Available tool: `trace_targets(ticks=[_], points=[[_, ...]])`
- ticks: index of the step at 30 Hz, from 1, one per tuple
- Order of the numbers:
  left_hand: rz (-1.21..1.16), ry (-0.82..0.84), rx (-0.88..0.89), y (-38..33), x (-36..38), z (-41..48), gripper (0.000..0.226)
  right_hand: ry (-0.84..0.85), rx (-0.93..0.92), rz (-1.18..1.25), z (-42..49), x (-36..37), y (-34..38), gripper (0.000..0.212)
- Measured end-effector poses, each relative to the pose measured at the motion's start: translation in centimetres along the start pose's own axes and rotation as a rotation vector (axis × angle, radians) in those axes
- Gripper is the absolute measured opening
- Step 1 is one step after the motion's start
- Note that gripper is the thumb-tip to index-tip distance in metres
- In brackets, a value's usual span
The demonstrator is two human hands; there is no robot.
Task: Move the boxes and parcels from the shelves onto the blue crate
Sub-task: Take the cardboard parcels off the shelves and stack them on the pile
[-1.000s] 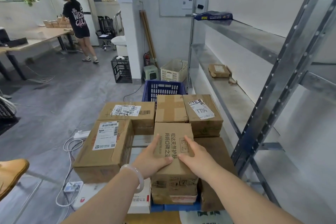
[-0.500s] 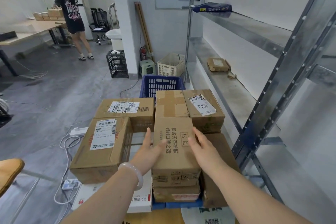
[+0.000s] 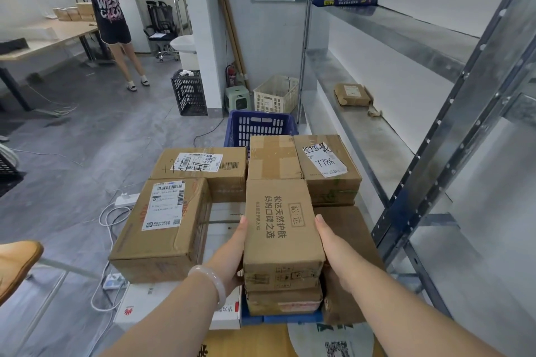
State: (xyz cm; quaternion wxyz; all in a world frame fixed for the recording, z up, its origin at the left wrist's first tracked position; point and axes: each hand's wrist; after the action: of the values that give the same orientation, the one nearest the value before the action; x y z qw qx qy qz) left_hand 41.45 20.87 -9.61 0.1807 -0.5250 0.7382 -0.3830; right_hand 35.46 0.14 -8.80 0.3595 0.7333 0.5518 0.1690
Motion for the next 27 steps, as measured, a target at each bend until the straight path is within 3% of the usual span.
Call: trace_targets(ticks=[8, 18, 24, 27], points=[[-0.028, -0.049, 0.003, 0.14, 0.48, 0.15, 0.067, 0.034, 0.027, 0.006, 0.54, -0.25, -0.27, 0.094], [-0.047, -0.089, -0.002, -0.30, 0.61, -0.22, 0.062, 0.042, 0.002, 0.003, 0.01, 0.27, -0.24, 0.090], [-0.032, -0.104, -0.007, -0.51, 0.50, -0.51, 0.064, 0.052, -0.021, 0.003, 0.46, 0.49, -0.50, 0.106], [-0.027, -0.107, 0.007, -0.54, 0.43, -0.70, 0.064, 0.034, -0.019, 0.009, 0.46, 0.46, -0.47, 0.101]])
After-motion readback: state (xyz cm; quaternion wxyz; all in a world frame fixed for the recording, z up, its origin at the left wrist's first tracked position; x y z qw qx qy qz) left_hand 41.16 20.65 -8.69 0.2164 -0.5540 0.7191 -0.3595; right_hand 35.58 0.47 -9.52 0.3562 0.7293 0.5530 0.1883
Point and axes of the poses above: each hand's wrist, its own z-axis towards the middle knuckle, its own x-axis out of the palm, y = z × x, and after that the axes turned 4 degrees about z, right-handed
